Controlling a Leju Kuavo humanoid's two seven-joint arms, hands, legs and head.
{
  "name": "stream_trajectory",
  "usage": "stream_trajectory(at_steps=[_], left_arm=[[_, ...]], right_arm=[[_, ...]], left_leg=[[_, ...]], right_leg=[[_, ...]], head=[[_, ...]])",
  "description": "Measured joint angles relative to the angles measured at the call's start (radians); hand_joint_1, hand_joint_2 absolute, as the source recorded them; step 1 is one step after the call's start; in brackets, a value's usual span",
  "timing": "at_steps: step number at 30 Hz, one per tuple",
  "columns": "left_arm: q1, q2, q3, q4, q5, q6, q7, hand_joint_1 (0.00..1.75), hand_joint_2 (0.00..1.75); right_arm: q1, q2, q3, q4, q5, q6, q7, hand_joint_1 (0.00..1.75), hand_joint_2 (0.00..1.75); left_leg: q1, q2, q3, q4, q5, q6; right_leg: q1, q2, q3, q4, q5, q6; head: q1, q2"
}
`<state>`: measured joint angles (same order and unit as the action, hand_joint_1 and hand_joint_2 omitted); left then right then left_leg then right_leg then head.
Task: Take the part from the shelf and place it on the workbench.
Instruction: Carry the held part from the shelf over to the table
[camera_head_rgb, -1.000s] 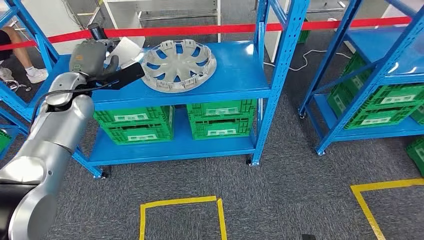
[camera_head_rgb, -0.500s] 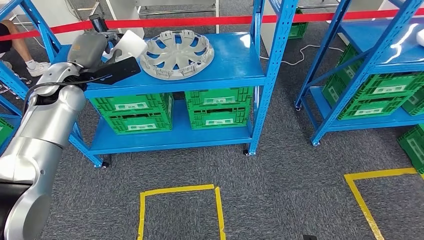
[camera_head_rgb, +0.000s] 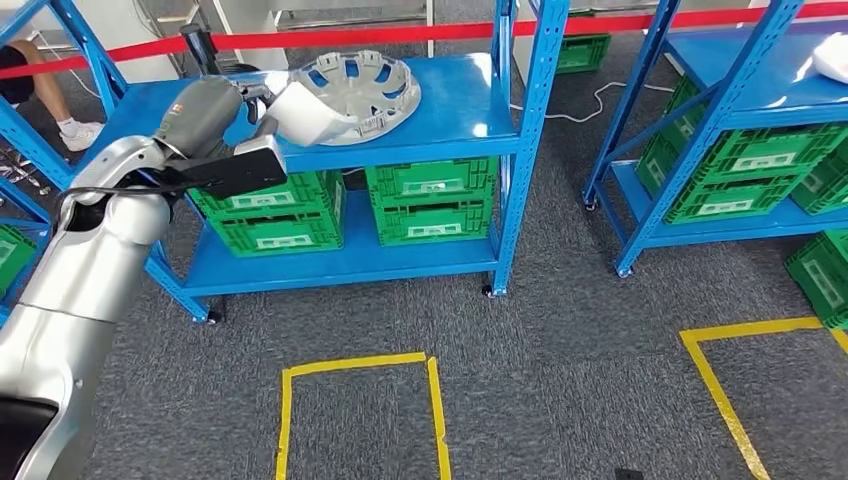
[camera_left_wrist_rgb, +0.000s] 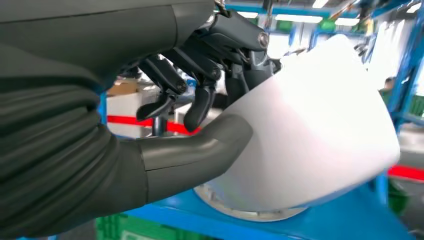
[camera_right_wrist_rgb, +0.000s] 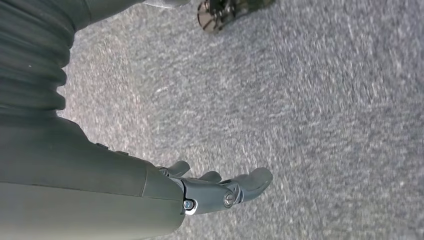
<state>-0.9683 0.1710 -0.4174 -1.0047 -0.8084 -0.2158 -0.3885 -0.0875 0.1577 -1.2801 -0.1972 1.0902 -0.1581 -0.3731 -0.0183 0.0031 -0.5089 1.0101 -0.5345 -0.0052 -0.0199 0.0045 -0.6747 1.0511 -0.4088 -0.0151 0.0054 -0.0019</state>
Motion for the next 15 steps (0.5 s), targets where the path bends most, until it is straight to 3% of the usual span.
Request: stream_trajectory(at_steps=[2,3,6,7,8,9,10,12,13,15], left_arm=[[0.050,0.040,-0.027,-0.096,0.056,-0.024,-0.011,1.75,1.75],[0.074,0.057,-0.039,-0.142,0.078,-0.035,-0.018,1.75,1.75],[0.150,0.105,-0.065,-0.253,0.110,-0.049,-0.031,1.75,1.75],[0.180,0.121,-0.073,-0.290,0.115,-0.052,-0.033,1.75,1.75],[0.207,0.132,-0.079,-0.322,0.119,-0.055,-0.034,1.75,1.75],[0.231,0.143,-0.087,-0.354,0.125,-0.061,-0.035,1.75,1.75],[0.255,0.156,-0.094,-0.386,0.134,-0.067,-0.038,1.75,1.75],[0.294,0.184,-0.104,-0.450,0.162,-0.079,-0.049,1.75,1.75],[0.312,0.200,-0.108,-0.480,0.178,-0.082,-0.058,1.75,1.75],[0.346,0.233,-0.115,-0.529,0.204,-0.086,-0.075,1.75,1.75]], right_arm=[[0.003,0.000,-0.001,0.000,0.000,0.000,0.002,0.00,1.75],[0.005,0.000,-0.001,0.000,0.000,0.000,0.003,0.00,1.75],[0.008,-0.003,-0.002,0.000,0.003,0.000,-0.001,0.00,1.75],[0.007,-0.005,-0.002,0.000,0.005,0.001,-0.003,0.00,1.75],[0.007,-0.008,-0.002,0.000,0.007,0.002,-0.004,0.00,1.75],[0.007,-0.011,-0.002,0.000,0.010,0.003,-0.005,0.00,1.75],[0.006,-0.013,-0.002,0.000,0.013,0.005,-0.005,0.00,1.75],[0.003,-0.017,-0.002,0.000,0.019,0.008,-0.006,0.00,1.75],[0.002,-0.018,-0.002,0.000,0.021,0.009,-0.007,0.00,1.75],[0.002,-0.020,-0.002,0.000,0.024,0.007,-0.008,0.00,1.75]], left_leg=[[0.003,0.005,0.001,-0.020,0.024,0.011],[0.006,0.008,-0.001,-0.029,0.037,0.018],[0.009,0.010,-0.034,-0.035,0.073,0.027],[0.010,0.011,-0.050,-0.032,0.083,0.026],[0.011,0.011,-0.064,-0.029,0.091,0.024],[0.013,0.012,-0.080,-0.023,0.098,0.021],[0.016,0.012,-0.096,-0.013,0.104,0.017],[0.020,0.011,-0.128,0.012,0.113,0.007],[0.019,0.011,-0.139,0.022,0.116,0.001],[0.017,0.011,-0.147,0.030,0.124,-0.012]], right_leg=[[-0.002,0.002,-0.002,-0.003,0.000,0.012],[0.000,0.003,-0.007,0.007,-0.018,0.017],[0.002,0.001,-0.050,0.157,-0.149,0.026],[0.001,0.001,-0.061,0.216,-0.176,0.029],[0.001,0.000,-0.059,0.249,-0.176,0.032],[0.000,0.000,-0.042,0.249,-0.158,0.035],[-0.001,0.000,-0.004,0.210,-0.133,0.038],[-0.003,0.001,0.087,0.086,-0.121,0.038],[-0.003,0.004,0.119,0.036,-0.128,0.034],[0.001,0.009,0.133,0.007,-0.140,0.015]], head=[[-0.001,0.000],[0.000,0.000],[0.003,0.000],[0.004,0.000],[0.003,0.000],[0.004,0.000],[0.004,0.000],[0.004,0.000],[0.004,0.000],[0.003,0.000]])
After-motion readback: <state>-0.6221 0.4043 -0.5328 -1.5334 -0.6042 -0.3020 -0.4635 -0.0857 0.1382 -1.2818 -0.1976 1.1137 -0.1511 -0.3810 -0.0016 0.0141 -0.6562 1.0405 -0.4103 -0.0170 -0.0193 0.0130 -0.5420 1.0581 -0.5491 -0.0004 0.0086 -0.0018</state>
